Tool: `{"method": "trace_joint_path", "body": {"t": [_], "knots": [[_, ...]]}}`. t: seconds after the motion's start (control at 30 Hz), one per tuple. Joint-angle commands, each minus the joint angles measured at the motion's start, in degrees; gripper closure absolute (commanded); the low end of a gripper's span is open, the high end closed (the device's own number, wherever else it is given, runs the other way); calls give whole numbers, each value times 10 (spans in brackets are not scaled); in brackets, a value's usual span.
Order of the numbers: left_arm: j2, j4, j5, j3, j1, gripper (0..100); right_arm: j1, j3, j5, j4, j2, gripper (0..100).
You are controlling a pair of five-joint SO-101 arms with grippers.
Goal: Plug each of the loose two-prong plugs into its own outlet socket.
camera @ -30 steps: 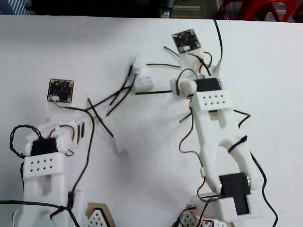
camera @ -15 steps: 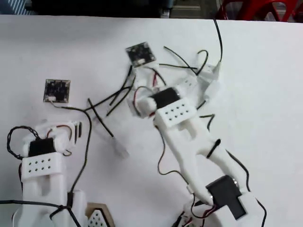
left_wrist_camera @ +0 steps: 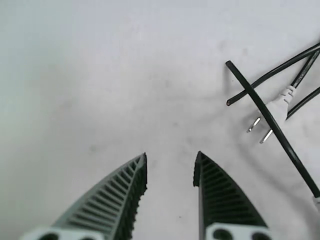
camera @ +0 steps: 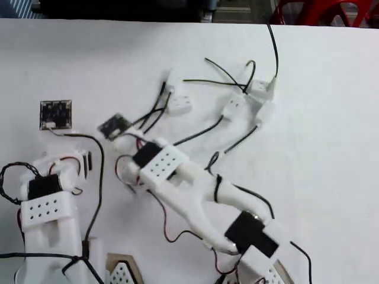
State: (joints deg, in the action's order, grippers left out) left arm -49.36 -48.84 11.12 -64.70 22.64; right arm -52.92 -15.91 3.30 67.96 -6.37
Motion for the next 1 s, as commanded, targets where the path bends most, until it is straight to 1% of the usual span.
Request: {"method": "trace_joint_path", "body": {"t": [0.0, 0.37, 0.57, 0.63, 0.77, 0.97], "knots": [[-15, 24, -18, 3, 14, 835, -22, 27, 1, 1, -11, 850], [-15, 30, -18, 0, 14, 835, -20, 29, 0, -55, -101, 850], [-15, 30, -18, 0, 13, 835, -4, 30, -1, -63, -114, 852], [-15, 30, -18, 0, 12, 835, 1, 30, -9, -64, -116, 879], [-15, 30, -18, 0, 11, 835, 13, 26, -46, -100, -117, 974], [-14, 30, -18, 0, 11, 835, 20, 27, -52, -109, -115, 981]]}}
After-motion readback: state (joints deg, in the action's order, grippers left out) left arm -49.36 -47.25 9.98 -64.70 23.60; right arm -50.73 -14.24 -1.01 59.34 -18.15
